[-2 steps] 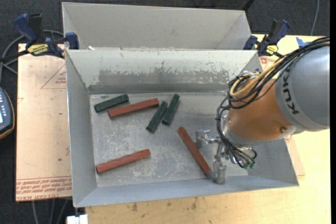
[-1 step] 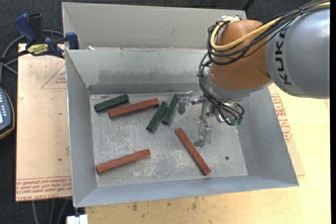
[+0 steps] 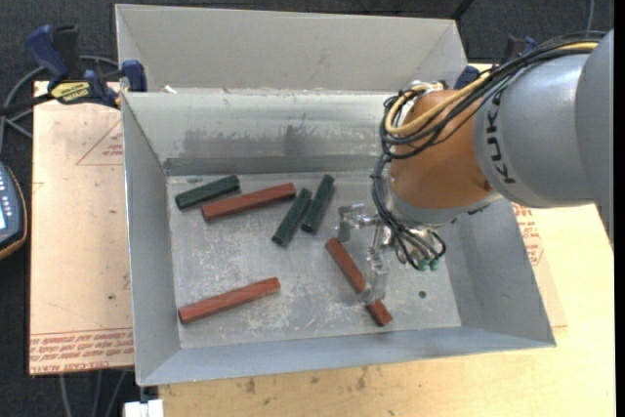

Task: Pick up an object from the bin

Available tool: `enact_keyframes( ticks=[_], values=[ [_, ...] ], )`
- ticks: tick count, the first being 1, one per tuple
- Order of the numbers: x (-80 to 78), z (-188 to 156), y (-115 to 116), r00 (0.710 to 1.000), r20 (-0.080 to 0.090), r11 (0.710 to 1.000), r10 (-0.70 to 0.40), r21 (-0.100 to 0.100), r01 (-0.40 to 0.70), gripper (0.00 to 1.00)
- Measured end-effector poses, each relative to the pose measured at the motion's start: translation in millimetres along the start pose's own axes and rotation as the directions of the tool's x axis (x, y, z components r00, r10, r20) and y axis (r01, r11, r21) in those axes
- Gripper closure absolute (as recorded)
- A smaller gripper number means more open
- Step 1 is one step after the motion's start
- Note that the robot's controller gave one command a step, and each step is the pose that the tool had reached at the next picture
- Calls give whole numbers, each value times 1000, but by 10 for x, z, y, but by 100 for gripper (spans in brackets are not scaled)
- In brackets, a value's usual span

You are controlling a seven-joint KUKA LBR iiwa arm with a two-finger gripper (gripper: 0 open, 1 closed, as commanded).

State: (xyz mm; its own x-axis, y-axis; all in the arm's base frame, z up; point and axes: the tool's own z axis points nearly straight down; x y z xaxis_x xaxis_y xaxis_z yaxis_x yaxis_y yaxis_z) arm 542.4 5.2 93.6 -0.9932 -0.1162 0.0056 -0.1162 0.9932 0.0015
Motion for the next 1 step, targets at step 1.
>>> enact_keyframes(
  ticks=[1],
  values=[
    [587, 230, -235, 978, 15, 978, 207, -2, -207, 0]
  ],
)
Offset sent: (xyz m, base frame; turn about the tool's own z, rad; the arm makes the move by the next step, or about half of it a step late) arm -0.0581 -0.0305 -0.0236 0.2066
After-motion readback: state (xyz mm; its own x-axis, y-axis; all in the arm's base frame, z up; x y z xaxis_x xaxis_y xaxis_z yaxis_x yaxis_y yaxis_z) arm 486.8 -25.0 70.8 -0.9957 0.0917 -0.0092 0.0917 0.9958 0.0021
